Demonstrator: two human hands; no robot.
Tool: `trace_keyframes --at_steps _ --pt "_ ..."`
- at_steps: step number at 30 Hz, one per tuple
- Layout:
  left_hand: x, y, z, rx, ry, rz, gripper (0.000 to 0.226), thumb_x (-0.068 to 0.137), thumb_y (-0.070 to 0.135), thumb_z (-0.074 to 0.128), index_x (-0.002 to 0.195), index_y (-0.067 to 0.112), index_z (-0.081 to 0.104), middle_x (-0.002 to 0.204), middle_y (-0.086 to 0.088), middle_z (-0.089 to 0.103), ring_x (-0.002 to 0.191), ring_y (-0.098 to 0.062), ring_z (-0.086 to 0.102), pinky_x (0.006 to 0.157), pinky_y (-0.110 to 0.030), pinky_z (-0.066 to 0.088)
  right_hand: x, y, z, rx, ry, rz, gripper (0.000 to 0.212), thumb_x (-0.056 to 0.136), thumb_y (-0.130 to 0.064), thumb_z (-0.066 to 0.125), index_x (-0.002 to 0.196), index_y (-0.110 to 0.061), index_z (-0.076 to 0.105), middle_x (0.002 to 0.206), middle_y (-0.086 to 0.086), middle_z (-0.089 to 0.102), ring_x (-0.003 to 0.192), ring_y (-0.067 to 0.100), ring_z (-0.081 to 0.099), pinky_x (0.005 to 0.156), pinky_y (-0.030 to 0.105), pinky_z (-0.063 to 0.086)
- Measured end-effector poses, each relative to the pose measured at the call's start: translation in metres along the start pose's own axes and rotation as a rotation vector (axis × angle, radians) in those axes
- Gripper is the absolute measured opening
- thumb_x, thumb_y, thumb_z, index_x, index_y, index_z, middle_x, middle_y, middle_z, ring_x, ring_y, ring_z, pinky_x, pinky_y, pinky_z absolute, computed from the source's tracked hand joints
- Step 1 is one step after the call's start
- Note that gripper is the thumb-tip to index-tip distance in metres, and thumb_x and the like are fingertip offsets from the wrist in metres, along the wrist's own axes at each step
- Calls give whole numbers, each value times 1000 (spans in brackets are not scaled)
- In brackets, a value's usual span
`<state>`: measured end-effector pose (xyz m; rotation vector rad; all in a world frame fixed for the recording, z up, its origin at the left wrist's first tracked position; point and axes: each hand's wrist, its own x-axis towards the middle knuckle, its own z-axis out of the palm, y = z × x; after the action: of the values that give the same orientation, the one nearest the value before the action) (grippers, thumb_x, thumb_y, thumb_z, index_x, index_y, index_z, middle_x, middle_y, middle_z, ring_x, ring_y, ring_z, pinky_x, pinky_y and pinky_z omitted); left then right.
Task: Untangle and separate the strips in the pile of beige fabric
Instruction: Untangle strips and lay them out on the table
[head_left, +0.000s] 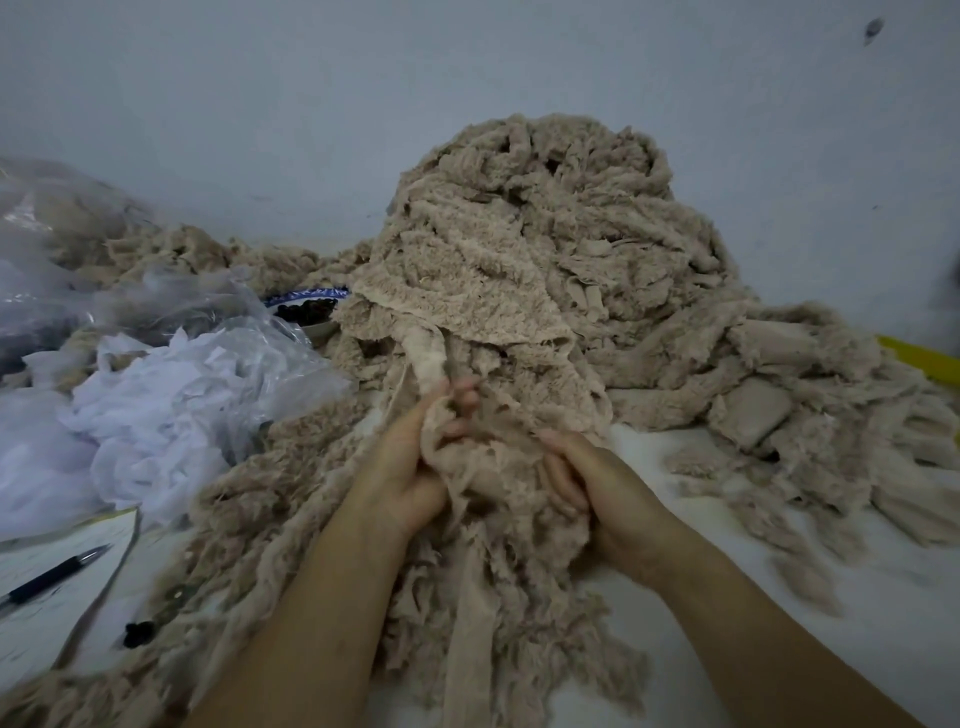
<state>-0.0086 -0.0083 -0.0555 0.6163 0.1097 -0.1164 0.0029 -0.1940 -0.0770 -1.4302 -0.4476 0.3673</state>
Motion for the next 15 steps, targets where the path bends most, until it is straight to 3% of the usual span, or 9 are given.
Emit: trace_keyframes --at_steps 2,5,7,9,11,13,15 --pt "-1 3 -1 191 189 244 19 93 27 60 90 14 73 57 3 55 41 -7 43 42 -20 41 2 1 -2 -102 130 26 58 101 -39 45 48 -15 46 54 5 44 53 14 42 69 29 39" --pt "-8 9 -4 808 560 787 42 99 47 46 66 33 69 52 15 53 51 -2 46 51 -25 40 3 3 -10 -159 268 31 48 101 -32 48 56 -21 62 66 1 64 67 13 60 73 31 51" --pt "-17 14 -2 920 606 1105 42 98 51 42 64 33 59 54 17 52 50 0 43 50 -22 36 3 5 -10 -270 301 5 40 102 -28 49 67 -21 66 70 -3 69 71 12 63 70 25 54" --pt "-24 12 1 1027 511 1253 40 96 47 42 61 30 50 58 17 54 50 -1 44 47 -13 32 3 7 -7 -334 305 -6 32 102 -27 49 79 -17 69 74 -5 72 75 12 65 69 21 55" --pt "-25 -3 11 1310 227 1090 39 91 46 42 58 25 48 60 10 56 49 -4 46 47 -17 38 4 9 -2 -290 264 23 33 102 -37 49 89 -19 74 86 -5 76 87 15 70 78 26 57" --pt "-25 -31 22 1658 -130 831 41 84 46 39 57 20 54 57 3 55 51 -9 48 53 -31 45 3 8 3 -18 145 88 40 98 -49 48 103 -20 75 101 -1 77 99 14 72 82 28 58" --pt "-23 -53 26 1804 -387 806 43 83 42 39 56 15 58 55 5 53 52 -12 47 54 -34 43 2 -2 2 298 48 169 46 94 -50 51 109 -14 76 108 5 76 104 14 71 79 22 58"
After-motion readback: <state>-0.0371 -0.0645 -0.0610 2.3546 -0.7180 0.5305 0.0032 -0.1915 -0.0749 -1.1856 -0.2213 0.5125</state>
